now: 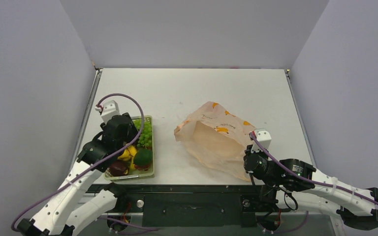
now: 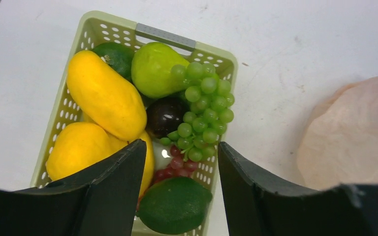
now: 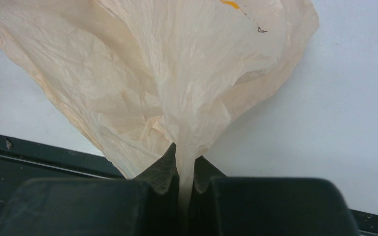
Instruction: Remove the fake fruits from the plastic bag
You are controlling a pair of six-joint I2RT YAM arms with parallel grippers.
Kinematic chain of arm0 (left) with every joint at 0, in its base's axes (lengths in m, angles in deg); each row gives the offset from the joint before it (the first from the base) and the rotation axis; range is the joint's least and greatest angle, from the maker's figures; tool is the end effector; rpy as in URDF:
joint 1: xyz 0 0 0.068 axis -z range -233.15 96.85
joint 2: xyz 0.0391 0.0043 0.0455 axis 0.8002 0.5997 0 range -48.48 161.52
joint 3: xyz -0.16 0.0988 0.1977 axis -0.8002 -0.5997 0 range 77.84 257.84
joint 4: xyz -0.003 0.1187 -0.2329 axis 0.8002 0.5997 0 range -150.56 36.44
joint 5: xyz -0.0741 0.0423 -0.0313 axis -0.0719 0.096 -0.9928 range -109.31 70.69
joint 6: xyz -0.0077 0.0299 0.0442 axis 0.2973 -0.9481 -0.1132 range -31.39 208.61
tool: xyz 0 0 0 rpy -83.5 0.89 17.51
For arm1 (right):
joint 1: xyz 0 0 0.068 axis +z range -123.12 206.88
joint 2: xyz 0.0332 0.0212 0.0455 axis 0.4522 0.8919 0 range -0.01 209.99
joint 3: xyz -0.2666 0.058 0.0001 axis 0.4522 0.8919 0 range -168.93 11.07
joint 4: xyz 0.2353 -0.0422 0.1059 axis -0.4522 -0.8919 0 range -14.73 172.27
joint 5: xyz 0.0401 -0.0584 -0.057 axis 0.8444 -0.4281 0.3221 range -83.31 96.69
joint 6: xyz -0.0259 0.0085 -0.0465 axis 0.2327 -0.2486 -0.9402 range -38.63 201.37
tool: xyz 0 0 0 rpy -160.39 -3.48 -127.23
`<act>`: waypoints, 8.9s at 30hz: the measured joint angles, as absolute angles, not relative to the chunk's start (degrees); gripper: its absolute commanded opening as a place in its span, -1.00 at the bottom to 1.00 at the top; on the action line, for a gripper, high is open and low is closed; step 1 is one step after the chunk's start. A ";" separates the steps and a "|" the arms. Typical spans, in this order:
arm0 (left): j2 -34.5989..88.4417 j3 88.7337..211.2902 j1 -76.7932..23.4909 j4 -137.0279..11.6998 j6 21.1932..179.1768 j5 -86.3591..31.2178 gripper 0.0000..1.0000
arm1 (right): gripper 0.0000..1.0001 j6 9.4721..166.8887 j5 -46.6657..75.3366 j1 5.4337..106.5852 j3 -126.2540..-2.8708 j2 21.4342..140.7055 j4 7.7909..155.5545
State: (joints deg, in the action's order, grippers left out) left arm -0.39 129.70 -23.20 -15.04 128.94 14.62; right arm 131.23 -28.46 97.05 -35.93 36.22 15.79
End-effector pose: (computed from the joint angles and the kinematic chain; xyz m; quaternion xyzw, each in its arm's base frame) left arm 0.1497 -0.0634 0.3170 -0.1977 0.8586 -0.0072 0.4729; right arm 0.0515 0.0821 0.2892 -0.0729 0.9124 0.0993 0.3904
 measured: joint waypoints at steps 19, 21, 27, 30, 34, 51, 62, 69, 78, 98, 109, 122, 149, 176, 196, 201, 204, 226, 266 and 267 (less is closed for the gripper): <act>-9.00 107.23 -5.23 -52.40 150.67 -20.30 -0.01 | -1.00 130.82 -28.44 97.03 -35.93 36.20 15.86; -5.94 107.56 5.52 -56.42 149.75 -15.06 -0.01 | -1.00 130.80 -28.42 97.03 -35.93 36.20 15.88; 5.23 111.12 28.91 -70.54 142.12 7.74 -0.01 | -1.00 130.58 -28.22 96.94 -35.93 36.13 16.03; 13.56 112.89 32.34 -78.60 137.01 17.86 0.08 | -1.00 130.34 -27.76 96.94 -35.93 35.58 16.21; 27.50 115.93 33.54 -90.36 129.03 29.31 0.24 | -1.00 129.92 -27.13 96.94 -35.93 34.05 16.27; 52.05 123.01 19.34 -109.66 125.93 30.95 0.31 | -1.00 128.87 -24.86 96.94 -36.83 31.69 17.65; 53.88 121.46 18.68 -109.86 133.12 28.02 0.24 | -1.00 125.88 -17.84 96.94 -38.95 32.00 22.76; 47.96 117.70 19.18 -102.76 138.56 27.58 0.26 | -1.00 130.18 -3.74 99.90 -28.52 28.89 23.92; 54.04 120.76 17.20 -102.30 138.30 24.72 0.75 | -1.00 133.96 -13.27 100.81 -34.69 31.12 14.19; 74.76 137.24 12.39 -121.46 123.26 24.94 0.94 | -1.00 131.69 -19.72 100.81 -43.58 32.15 13.76; 90.19 153.72 12.98 -122.82 118.71 29.40 0.58 | -1.00 131.80 -18.15 100.81 -41.09 29.00 14.02; 92.61 156.43 9.02 -125.86 119.22 27.56 -0.52 | -1.00 133.05 -17.25 100.81 -39.76 27.85 14.11; 66.97 129.44 9.28 -124.04 123.67 18.84 0.01 | -1.00 129.59 -14.78 100.81 -38.73 26.60 13.04; 81.03 145.76 6.49 -114.40 136.92 30.23 0.95 | -1.00 126.84 -11.85 100.81 -39.65 30.64 15.70; 68.11 121.28 12.17 -128.26 130.84 27.06 0.94 | -1.00 122.23 -3.50 117.40 -37.20 33.64 23.31; 67.26 116.85 16.61 -133.22 129.90 29.90 0.94 | -1.00 128.35 -9.75 117.80 -36.81 32.15 20.45; 67.26 116.32 16.26 -133.05 129.60 32.48 0.94 | -1.00 130.16 -11.63 117.80 -36.81 31.15 19.59; 81.73 138.03 11.10 -130.38 125.90 38.45 0.87 | -1.00 128.57 -12.38 118.06 -37.05 36.61 20.99; 60.55 119.10 6.29 -131.32 134.30 7.83 -0.39 | 0.55 147.17 -27.98 118.85 -51.69 40.68 -5.02; 60.40 119.10 6.38 -130.64 135.17 6.86 -0.39 | 0.57 147.10 -28.79 118.85 -52.89 42.66 -5.54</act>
State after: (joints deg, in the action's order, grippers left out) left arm 60.40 119.10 6.38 -130.64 135.17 6.86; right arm 147.10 -28.79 118.85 -52.89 42.66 -5.54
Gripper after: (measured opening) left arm 0.297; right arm 0.762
